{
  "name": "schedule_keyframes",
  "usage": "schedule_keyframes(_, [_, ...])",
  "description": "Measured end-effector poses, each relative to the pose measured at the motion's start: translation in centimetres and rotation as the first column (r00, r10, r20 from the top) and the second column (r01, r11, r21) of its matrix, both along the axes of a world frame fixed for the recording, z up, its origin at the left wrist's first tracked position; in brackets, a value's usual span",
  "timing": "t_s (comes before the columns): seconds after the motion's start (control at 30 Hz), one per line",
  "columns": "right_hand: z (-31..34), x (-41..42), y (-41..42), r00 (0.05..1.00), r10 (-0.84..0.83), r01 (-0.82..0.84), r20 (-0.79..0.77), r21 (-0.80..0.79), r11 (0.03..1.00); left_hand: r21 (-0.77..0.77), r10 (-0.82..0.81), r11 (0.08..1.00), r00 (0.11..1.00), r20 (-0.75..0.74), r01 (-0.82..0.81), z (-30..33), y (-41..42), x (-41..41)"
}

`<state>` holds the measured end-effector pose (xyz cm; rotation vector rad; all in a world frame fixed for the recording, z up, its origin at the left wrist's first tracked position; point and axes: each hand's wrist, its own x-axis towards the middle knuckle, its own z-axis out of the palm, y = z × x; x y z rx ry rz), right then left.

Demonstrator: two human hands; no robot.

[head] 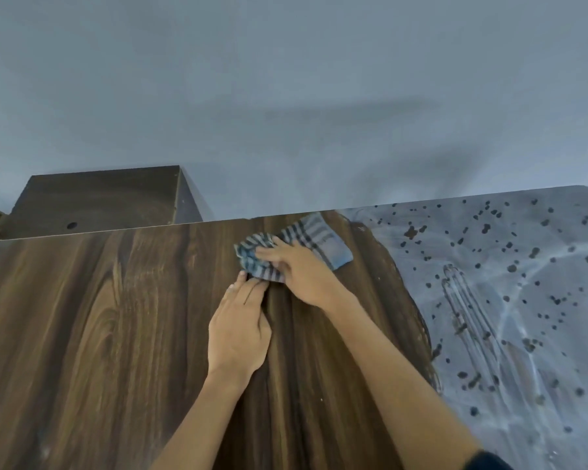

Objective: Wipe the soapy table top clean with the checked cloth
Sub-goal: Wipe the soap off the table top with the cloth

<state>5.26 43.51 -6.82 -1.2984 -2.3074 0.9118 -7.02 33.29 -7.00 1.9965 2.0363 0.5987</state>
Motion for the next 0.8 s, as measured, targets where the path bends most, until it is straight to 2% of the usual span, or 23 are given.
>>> schedule_keyframes(0.1, [0.9,4.7,-0.6,0.971,-0.177,0.156,0.159,0.138,0.978,-0.001,-0.019,1.000,1.000,0.012,0.019,-0.1,0.0,0.1])
schedule_keyframes(0.23, [1.8,7.6,3.2,0.902,-0.349,0.336,0.256,0.092,0.937,-0.015,-0.045,0.999,0.999,-0.026,0.045,0.0,0.1,0.2])
schedule_keyframes(0.3, [2.1,6.8,5.0,0.899,-0.353,0.348,0.258,0.066,0.935,-0.025,-0.047,0.999,0.998,-0.033,0.046,0.1,0.1,0.1])
schedule_keyframes(0.4, [2.0,4.7,5.3,0.936,-0.276,0.271,0.218,0.056,0.961,-0.020,-0.044,0.999,0.999,-0.031,0.044,0.2,0.2,0.1])
schedule_keyframes(0.5, [1.8,4.7,1.9,0.981,-0.130,0.127,0.147,0.027,0.992,-0.019,-0.030,0.999,1.000,-0.006,0.030,0.2,0.2,0.2])
schedule_keyframes(0.63, [1.8,8.7,-3.7,1.000,0.014,-0.014,0.018,0.009,1.000,-0.016,-0.032,0.999,0.999,0.016,0.032,0.2,0.3,0.1])
schedule_keyframes(0.7, [2.1,11.0,-3.9,0.999,-0.036,0.037,0.027,-0.023,0.999,-0.017,-0.029,0.999,1.000,0.011,0.029,0.1,0.2,0.1])
schedule_keyframes(0.8, [2.3,11.9,-0.8,0.960,-0.264,0.266,0.089,-0.014,0.964,-0.024,-0.034,0.999,0.999,-0.009,0.034,-0.1,0.1,0.1])
